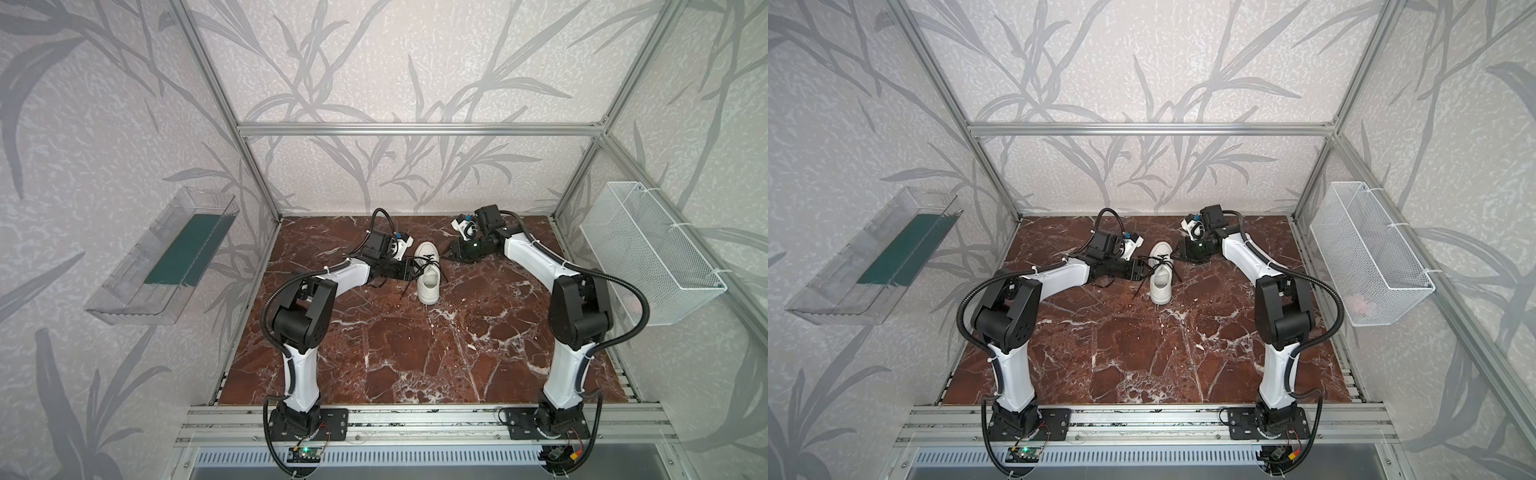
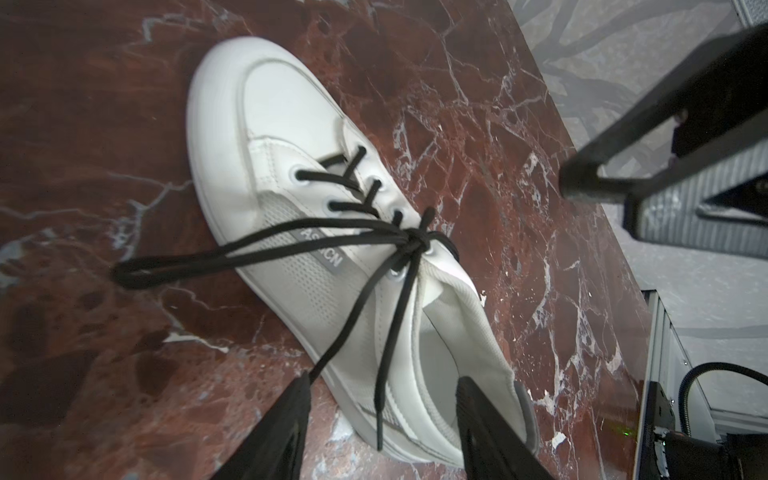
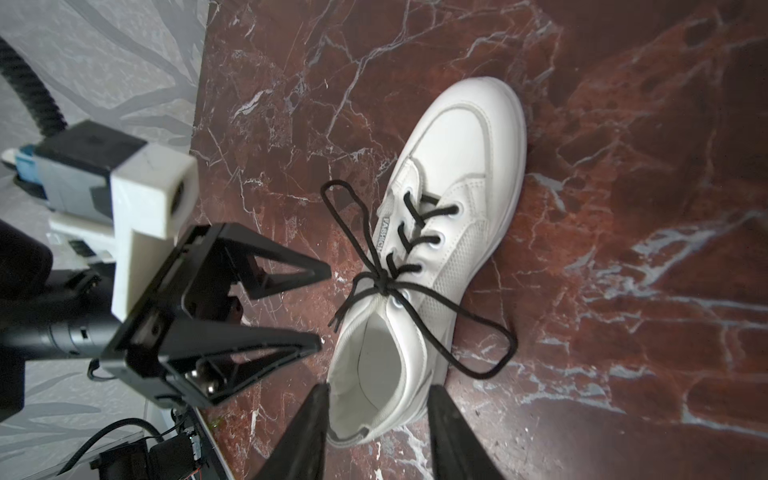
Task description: Tie the shoes
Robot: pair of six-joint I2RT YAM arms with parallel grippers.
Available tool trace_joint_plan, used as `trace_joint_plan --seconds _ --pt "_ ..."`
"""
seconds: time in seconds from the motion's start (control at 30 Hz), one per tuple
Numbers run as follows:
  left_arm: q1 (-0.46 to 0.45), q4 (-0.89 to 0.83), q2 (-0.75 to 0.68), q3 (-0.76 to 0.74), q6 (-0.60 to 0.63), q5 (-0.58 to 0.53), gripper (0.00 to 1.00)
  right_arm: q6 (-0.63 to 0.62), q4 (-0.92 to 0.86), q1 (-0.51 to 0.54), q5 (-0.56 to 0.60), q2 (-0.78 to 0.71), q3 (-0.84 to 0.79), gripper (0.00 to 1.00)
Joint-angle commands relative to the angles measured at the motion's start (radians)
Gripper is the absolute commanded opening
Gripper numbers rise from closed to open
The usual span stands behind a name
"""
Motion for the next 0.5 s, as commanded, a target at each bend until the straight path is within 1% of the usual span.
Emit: trace_joint_plan --seconds 0.0,0.2,0.4,0.47 --pt "-0.005 0.083 -0.032 -0.009 -0.050 0.033 0.55 -0.035 -0.080 0.022 0.040 0.044 0.060 0.40" --pt "-0.005 0.098 -0.019 -0.025 -0.064 0.041 0.47 -0.040 -0.091 0.055 0.041 0.099 0.133 0.37" --pt "-0.003 0.106 -0.014 -0.044 -0.070 0.044 0.46 -0.040 -0.117 0.071 0.033 0.156 0.213 0.35" --pt "-0.004 0.102 -0.003 -0.043 -0.079 0.047 0.44 -0.047 -0.128 0.077 0.034 0.168 0.236 0.34"
